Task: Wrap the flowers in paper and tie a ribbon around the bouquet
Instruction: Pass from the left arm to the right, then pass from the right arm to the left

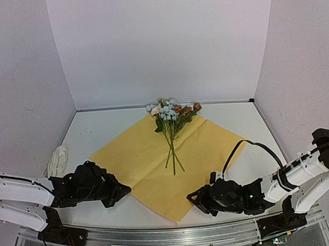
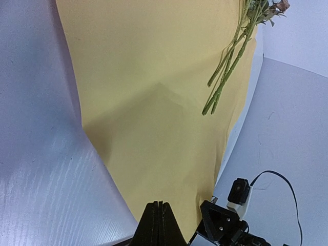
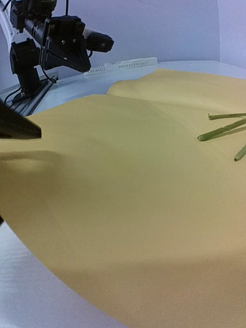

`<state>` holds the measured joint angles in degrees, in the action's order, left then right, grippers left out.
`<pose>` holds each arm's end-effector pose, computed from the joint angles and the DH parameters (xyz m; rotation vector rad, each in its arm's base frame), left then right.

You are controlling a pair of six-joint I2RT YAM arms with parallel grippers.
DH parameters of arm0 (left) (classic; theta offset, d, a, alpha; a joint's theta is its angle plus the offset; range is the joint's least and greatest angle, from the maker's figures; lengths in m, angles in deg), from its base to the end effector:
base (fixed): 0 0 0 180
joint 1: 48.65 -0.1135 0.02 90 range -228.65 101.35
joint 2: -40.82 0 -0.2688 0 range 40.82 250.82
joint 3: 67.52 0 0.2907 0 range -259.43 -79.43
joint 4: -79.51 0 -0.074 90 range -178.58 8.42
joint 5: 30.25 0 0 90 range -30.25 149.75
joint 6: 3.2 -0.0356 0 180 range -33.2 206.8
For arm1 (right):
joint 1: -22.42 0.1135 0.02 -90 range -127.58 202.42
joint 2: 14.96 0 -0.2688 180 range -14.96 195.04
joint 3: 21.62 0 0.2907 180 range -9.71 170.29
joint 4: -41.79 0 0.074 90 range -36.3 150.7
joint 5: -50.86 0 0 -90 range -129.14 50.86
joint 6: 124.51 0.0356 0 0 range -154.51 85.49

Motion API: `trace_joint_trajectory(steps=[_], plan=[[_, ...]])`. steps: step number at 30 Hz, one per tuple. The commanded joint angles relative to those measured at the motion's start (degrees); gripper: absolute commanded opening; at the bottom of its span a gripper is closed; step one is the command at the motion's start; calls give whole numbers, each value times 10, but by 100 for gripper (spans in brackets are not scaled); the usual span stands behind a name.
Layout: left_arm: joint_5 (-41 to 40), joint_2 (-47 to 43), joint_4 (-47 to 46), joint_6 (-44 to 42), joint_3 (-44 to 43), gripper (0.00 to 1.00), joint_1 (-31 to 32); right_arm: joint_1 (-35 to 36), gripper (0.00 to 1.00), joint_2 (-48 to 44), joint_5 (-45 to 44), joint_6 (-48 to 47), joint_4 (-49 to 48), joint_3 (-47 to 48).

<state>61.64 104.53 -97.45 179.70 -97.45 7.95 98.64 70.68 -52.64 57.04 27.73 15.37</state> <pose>0.1258 -0.1929 0.1272 -0.8010 2.5132 -1.2852 0.0750 0.2710 0.1016 0.4918 2.4788 1.2851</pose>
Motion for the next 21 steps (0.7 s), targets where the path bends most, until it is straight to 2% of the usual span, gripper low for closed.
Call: trace_joint_trajectory(steps=[1, 2, 4, 7, 10, 14, 17, 21], plan=[[16, -27, 33, -55, -8, 4, -2, 3, 14, -17, -18, 6, -10, 5], [18, -32, 46, -77, -16, 8, -2, 3, 8, -17, -17, 10, -11, 5], [19, -40, 92, -148, -46, 23, 0, 3, 1, -16, -16, 20, -11, 6], [10, -41, 140, -286, -102, 42, 19, 3, 0, -18, -18, 39, -11, 6], [-1, -36, 143, -404, -140, 54, 50, 3, 0, -21, -24, 60, -10, 6], [-72, 6, 167, -528, -201, 63, 134, 3, 0, -28, -29, 98, 11, 15], [-145, 57, 182, -609, -243, 65, 220, 3, 0, -32, -31, 127, 31, 21], [-222, 113, 178, -687, -269, 66, 294, 3, 0, -36, -31, 154, 44, 25]])
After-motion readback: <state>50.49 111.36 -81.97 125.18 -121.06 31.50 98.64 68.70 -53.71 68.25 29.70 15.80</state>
